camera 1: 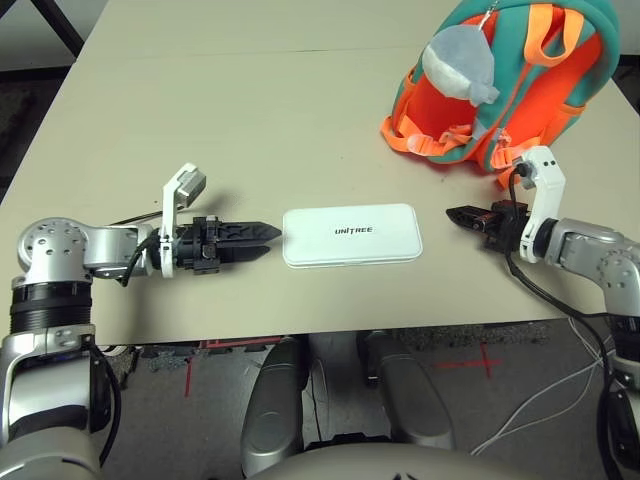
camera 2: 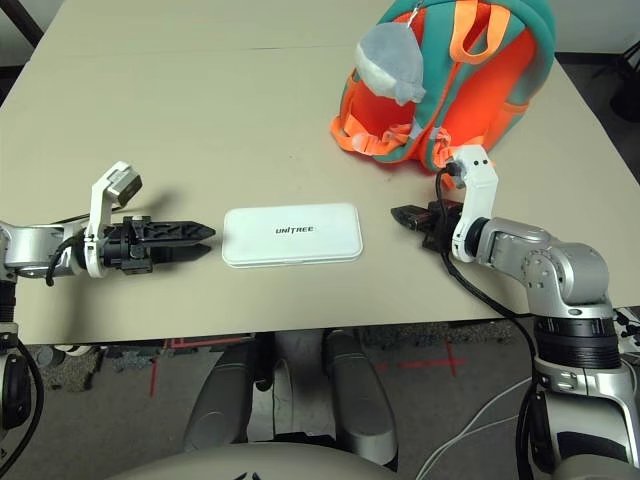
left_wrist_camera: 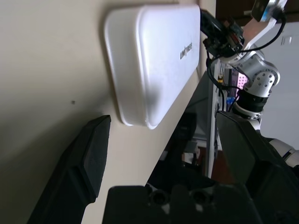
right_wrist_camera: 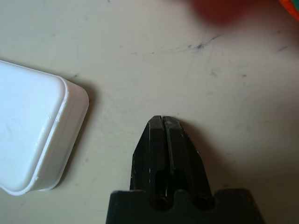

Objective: Put the pencil case into the backpack and zip it.

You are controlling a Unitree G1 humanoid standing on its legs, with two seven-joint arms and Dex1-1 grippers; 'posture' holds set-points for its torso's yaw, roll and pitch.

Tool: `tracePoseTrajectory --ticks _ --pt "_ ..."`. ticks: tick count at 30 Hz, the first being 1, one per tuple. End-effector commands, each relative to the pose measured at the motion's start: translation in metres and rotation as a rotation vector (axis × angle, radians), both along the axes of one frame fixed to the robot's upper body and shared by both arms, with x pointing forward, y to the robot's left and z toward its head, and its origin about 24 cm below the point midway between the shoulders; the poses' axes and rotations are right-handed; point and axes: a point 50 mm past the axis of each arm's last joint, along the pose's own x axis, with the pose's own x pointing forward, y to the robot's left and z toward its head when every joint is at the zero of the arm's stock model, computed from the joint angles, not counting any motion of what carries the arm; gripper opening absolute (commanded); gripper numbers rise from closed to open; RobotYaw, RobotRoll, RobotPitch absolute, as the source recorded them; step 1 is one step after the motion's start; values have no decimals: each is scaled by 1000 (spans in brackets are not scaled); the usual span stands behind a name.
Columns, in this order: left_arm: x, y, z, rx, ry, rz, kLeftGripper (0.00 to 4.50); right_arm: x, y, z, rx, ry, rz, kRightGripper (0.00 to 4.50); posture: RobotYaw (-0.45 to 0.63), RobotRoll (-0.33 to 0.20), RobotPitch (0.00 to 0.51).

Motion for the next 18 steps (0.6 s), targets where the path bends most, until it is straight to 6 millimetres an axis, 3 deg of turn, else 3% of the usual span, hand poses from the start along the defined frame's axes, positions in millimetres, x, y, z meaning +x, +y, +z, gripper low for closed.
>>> tracePoseTrajectory --ticks 1,18 --pt "3 -7 -6 21 25 -1 4500 -3 11 -21 -31 100 35 73 -25 0 294" --pt "2 -7 -11 13 11 50 4500 -11 20 -16 -29 169 188 73 -16 0 308"
